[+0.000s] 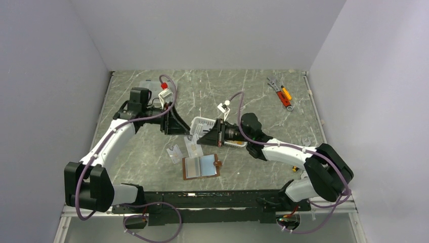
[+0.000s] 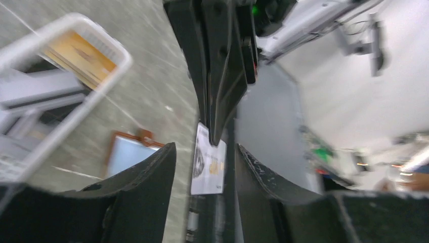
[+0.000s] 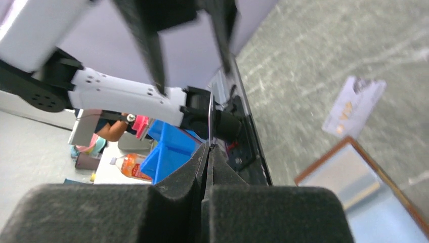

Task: Put the credit cards into the card holder
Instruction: Insert the credit card into the card holder.

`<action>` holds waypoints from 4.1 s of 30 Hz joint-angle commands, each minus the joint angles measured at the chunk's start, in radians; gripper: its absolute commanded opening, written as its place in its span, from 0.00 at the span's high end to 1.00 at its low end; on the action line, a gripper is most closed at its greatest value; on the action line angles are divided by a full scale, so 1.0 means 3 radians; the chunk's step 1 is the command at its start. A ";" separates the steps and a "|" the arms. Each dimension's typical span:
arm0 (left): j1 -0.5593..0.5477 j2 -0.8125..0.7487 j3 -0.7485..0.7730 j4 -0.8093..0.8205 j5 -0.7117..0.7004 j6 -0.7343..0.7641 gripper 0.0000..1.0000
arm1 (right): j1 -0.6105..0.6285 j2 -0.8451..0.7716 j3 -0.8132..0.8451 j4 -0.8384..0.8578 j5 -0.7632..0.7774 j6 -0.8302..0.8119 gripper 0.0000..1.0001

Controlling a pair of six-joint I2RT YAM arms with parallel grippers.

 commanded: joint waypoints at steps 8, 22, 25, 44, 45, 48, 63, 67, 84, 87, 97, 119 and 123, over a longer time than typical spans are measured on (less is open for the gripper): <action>-0.0507 -0.0039 -0.0085 -0.1608 -0.2094 0.3571 0.52 | -0.0054 0.0339 -0.0511 -0.0603 -0.0136 -0.0322 1.00; -0.1490 0.0215 -0.0799 -0.0548 -0.3545 0.3474 0.67 | -0.0136 0.0878 -0.0476 -0.0603 -0.0251 -0.0390 1.00; -0.1615 0.0273 -0.0809 -0.0516 -0.3653 0.3454 0.69 | -0.0173 0.0885 -0.0485 -0.0643 -0.0274 -0.0421 1.00; -0.2028 0.0312 -0.0901 -0.0492 -0.4054 0.3345 0.80 | -0.0310 0.0916 -0.0640 -0.0625 -0.0371 -0.0426 1.00; -0.2034 0.0311 -0.0905 -0.0478 -0.4070 0.3329 0.80 | -0.0309 0.0921 -0.0638 -0.0620 -0.0377 -0.0424 1.00; -0.2052 0.0285 -0.0917 -0.0468 -0.4084 0.3329 0.79 | -0.0310 0.0947 -0.0613 -0.0596 -0.0392 -0.0403 1.00; -0.2091 0.0145 -0.0972 -0.0471 -0.4110 0.3312 0.80 | -0.0270 0.1208 -0.0488 -0.0374 -0.0448 -0.0251 1.00; -0.2091 0.0142 -0.0966 -0.0489 -0.4108 0.3310 0.81 | -0.0263 0.1297 -0.0406 -0.0299 -0.0456 -0.0211 1.00; -0.2126 0.0074 -0.1023 -0.0608 -0.3984 0.3299 0.86 | -0.0231 0.1397 -0.0395 -0.0143 0.0058 -0.0134 1.00; -0.2145 0.0087 -0.1030 -0.0666 -0.3927 0.3298 0.90 | -0.0185 0.1421 -0.0409 -0.0086 0.0130 -0.0089 1.00; -0.2236 0.0010 -0.1081 -0.0715 -0.3835 0.3197 0.93 | 0.0009 0.1404 -0.0531 0.0032 0.0425 -0.0009 1.00; -0.2251 -0.0110 -0.1113 -0.0588 -0.3939 0.2983 1.00 | 0.0554 0.0250 -0.0331 -0.1811 0.1309 -0.0520 0.39; -0.2212 -0.0161 -0.1095 -0.0589 -0.3893 0.2971 1.00 | 0.0651 0.0198 -0.0336 -0.1871 0.1460 -0.0520 0.49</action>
